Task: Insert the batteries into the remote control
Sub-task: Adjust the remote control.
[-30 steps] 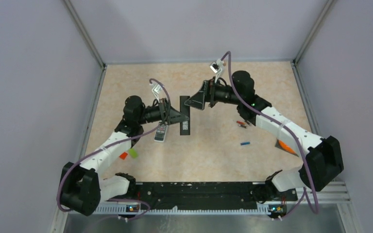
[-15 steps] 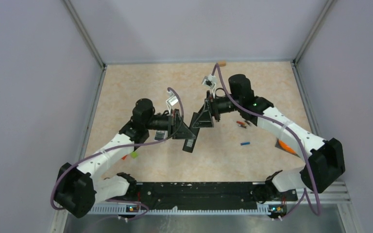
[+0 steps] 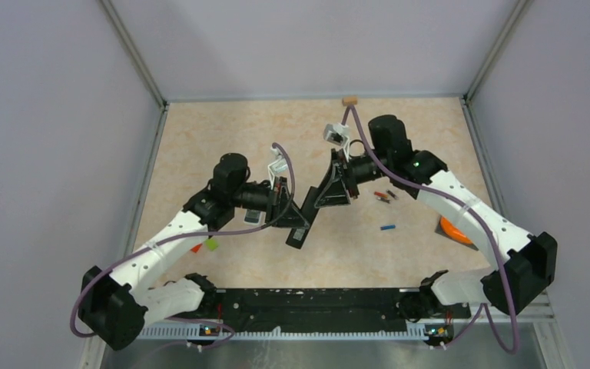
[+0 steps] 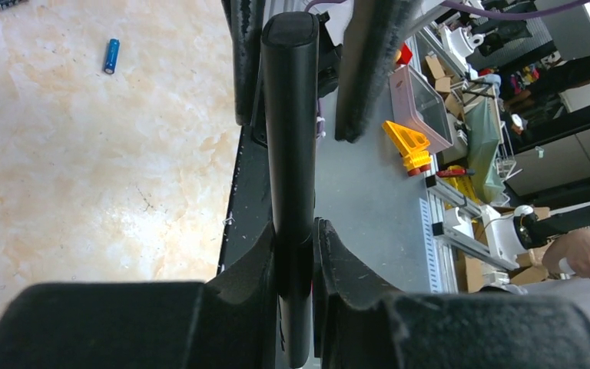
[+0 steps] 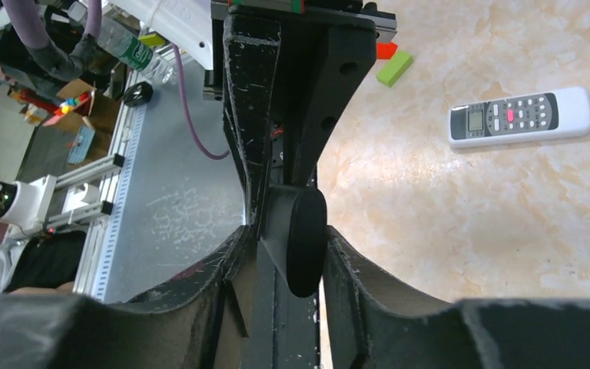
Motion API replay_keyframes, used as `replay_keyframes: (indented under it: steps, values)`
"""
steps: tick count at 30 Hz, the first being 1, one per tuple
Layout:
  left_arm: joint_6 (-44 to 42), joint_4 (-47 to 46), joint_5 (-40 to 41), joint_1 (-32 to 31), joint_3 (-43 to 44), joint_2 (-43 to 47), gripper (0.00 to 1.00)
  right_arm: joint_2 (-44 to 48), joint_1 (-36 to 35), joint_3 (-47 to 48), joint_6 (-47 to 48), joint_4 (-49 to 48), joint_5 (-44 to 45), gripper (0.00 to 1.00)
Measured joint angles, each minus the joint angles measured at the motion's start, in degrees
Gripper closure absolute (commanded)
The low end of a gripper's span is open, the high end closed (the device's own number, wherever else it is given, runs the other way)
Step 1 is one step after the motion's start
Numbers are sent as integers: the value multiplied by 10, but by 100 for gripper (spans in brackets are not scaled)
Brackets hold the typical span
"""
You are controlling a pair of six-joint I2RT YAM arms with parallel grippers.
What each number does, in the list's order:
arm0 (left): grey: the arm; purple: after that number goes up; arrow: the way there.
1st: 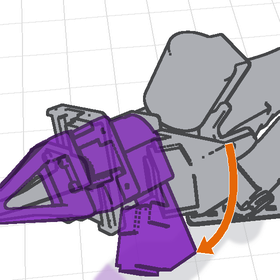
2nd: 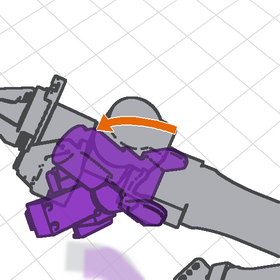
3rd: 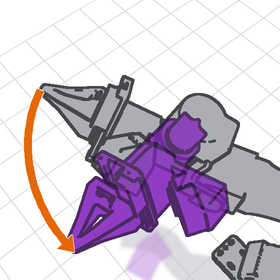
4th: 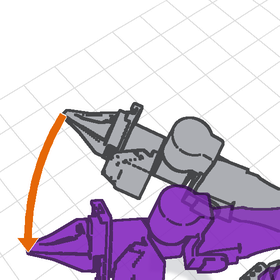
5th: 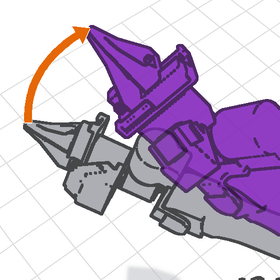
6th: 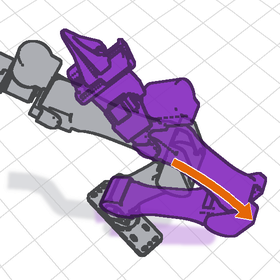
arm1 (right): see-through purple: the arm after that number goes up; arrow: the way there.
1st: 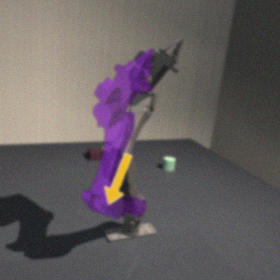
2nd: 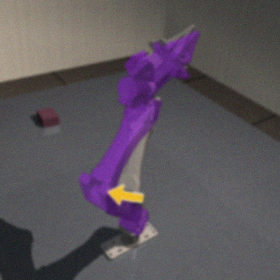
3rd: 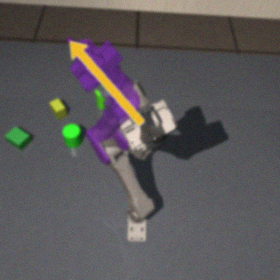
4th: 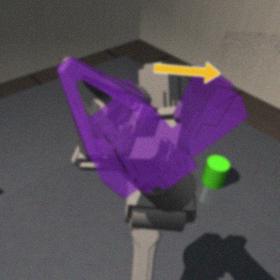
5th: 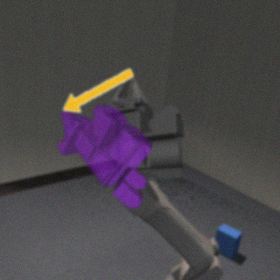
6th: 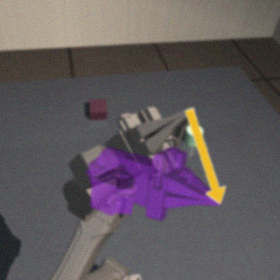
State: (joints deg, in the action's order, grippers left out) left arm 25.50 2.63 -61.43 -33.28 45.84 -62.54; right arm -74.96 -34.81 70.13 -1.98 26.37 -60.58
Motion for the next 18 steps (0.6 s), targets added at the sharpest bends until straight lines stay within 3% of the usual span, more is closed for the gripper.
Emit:
replay_keyframes:
  steps: [3, 8, 10, 13, 14, 18]
  values:
    - [-14, 13, -2, -2, 3, 9, 98, 4, 0, -2, -11, -10, -4, 87]
    - [-45, 36, -7, -7, 13, 15, 79, 13, 0, -31, -69, -73, -27, 100]
    - [-51, 52, -8, -7, 23, 16, 35, 20, 0, -49, -99, -118, -34, 100]
    - [-62, 65, -9, -9, 41, 17, 9, 33, 1, -72, -149, -197, -36, 100]
    - [-59, 69, -4, -10, 50, 18, 3, 37, 1, -77, -167, -225, -31, 100]
    - [-57, 83, 55, -9, 83, 37, 1, 51, 1, -85, -233, -307, 11, 100]
